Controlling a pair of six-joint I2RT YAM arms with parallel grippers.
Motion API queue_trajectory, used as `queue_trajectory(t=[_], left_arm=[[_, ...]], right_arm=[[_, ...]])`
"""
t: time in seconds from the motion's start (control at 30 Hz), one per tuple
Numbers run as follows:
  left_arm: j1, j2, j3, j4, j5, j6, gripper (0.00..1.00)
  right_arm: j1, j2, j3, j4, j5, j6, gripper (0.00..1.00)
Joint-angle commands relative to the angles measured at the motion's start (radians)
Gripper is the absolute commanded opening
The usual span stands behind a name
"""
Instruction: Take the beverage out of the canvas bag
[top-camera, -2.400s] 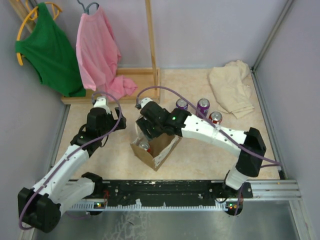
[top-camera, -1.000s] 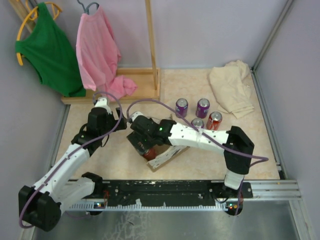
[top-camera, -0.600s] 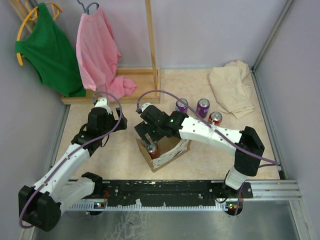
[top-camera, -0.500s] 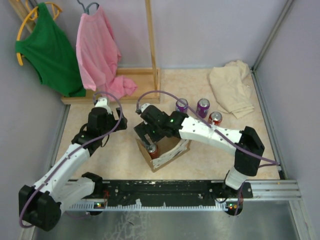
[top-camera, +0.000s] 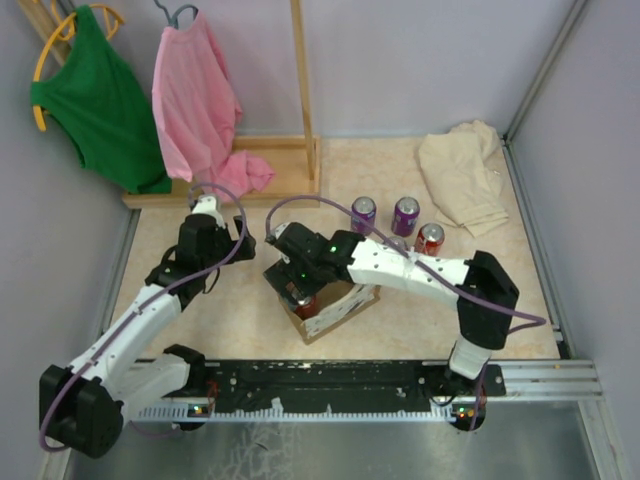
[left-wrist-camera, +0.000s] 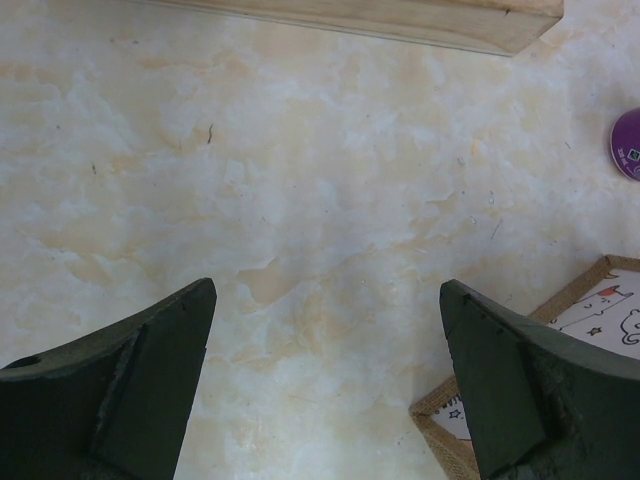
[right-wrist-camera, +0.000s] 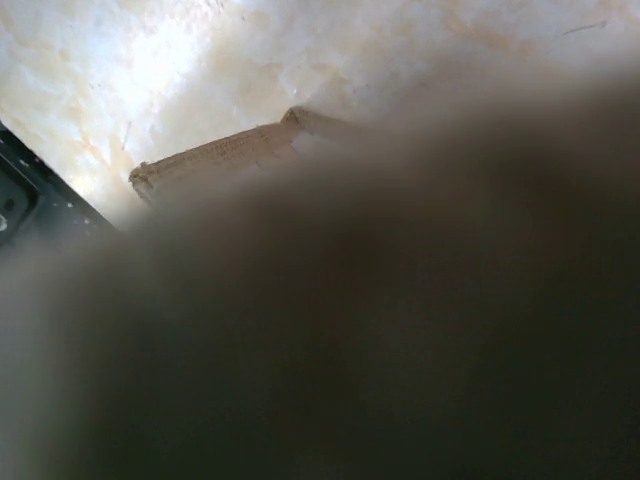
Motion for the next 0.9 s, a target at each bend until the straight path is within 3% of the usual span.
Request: queue_trajectory(t=[0.0,0.33,0.43,0.53,0.7,0.77,0.87], left_arm=[[-0.004,0.009,0.019,0.028,0.016,-0.003,1.00],[-0.003,0.013,0.020,0.027,0.009,-0.001,1.00],[-0.003,0.015,0.021,0.026,0.011,-0.001,1.00],[-0.004,0.016,0.020,0.022,0.010,-0.001,1.00],[-0.003,0.012,0.019,0.019,0.008,-0.001,1.00],[-0.002,0.010,0.019,0.018,0.008,-0.001,1.00],[-0.004,0.006,0.019,0.017,0.006,-0.002,1.00]], right_arm=[[0.016,0.031,0.000,-0.018,-0.017,-0.021,0.99],[0.016,0.071,-0.027,-0.017,0.035,-0.006,0.98],[0.016,0.073,-0.048,0.008,0.056,-0.003,0.93],[0.016,0.067,-0.058,0.031,0.064,-0.001,0.81],[0.016,0.062,-0.061,0.061,0.061,-0.004,0.80],[0.016,0.062,-0.061,0.066,0.059,-0.005,0.72],[0.016,0.061,-0.057,0.061,0.067,-0.011,0.46]])
